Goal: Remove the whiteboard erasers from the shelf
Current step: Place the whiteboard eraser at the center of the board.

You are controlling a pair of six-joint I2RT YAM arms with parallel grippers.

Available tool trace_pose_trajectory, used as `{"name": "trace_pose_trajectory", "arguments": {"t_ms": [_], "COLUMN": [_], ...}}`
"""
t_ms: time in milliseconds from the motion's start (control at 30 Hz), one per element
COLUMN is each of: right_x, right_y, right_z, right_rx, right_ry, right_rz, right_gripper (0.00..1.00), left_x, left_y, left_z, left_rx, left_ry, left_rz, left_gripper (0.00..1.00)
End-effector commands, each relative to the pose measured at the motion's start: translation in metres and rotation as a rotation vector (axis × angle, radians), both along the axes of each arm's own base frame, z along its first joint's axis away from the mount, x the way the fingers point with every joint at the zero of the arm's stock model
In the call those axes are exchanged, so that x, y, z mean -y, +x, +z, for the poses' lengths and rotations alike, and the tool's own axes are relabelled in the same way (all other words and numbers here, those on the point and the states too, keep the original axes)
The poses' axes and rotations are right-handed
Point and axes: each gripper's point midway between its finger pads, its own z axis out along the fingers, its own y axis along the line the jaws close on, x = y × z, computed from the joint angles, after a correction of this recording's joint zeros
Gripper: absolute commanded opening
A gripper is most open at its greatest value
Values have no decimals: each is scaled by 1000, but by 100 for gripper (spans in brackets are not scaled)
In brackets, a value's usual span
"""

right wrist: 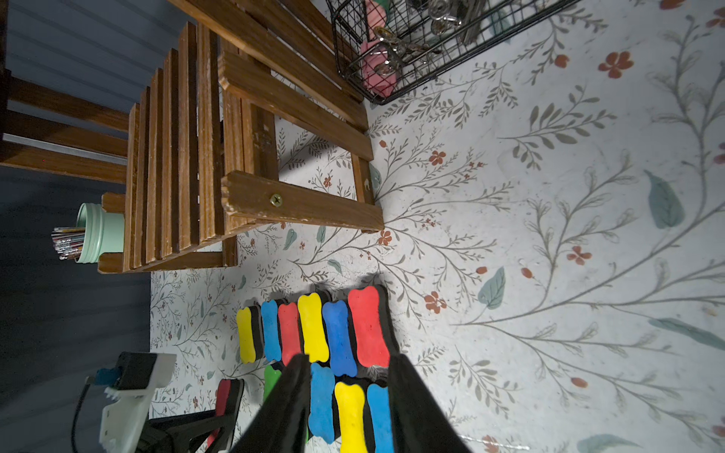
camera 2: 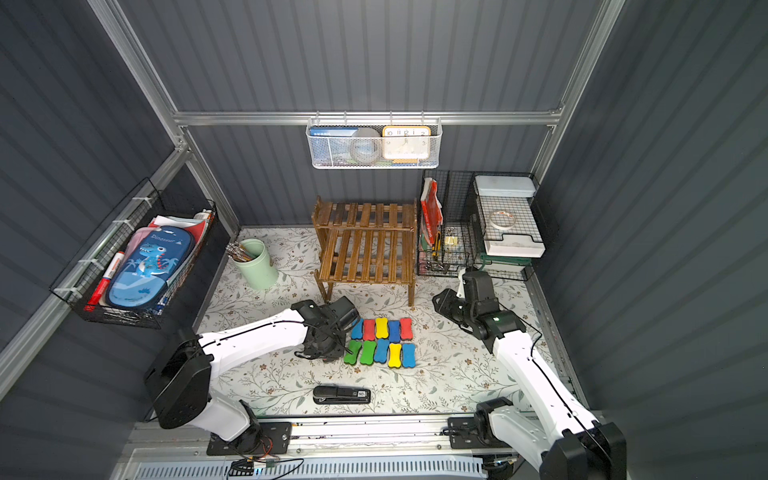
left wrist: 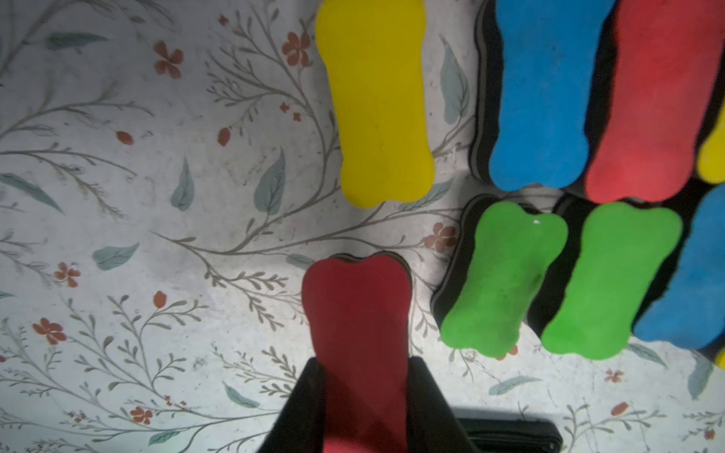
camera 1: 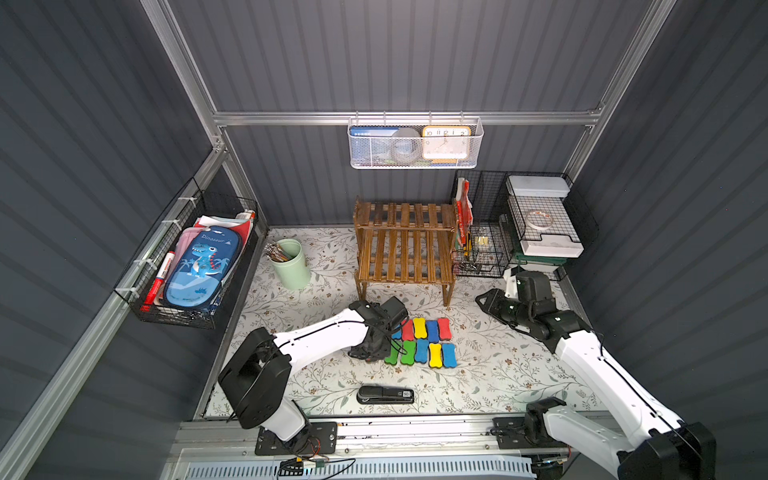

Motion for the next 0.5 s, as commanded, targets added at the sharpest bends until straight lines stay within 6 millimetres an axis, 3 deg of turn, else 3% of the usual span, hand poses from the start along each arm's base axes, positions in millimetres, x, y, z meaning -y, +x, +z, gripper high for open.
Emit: {"name": "trace_pose_trajectory", "arguments": {"t_ms": [0, 300, 467], "right_x": [0, 2, 3], "right_y": [4, 3, 1], "right_z": [10, 10, 10], "right_rx": [28, 30, 32], "right_ry": [-1, -1, 0], "right_rz": [11, 4, 2], "right_gripper": [38, 38, 38], "left_x": [13, 13, 9], "left_y": [3, 12, 21], "left_z": [-5, -14, -16], "left_rx": [-23, -16, 1], "left_ry": [-27, 29, 60], "left_rz": [-28, -61, -64], "left_gripper": [20, 20, 29]}}
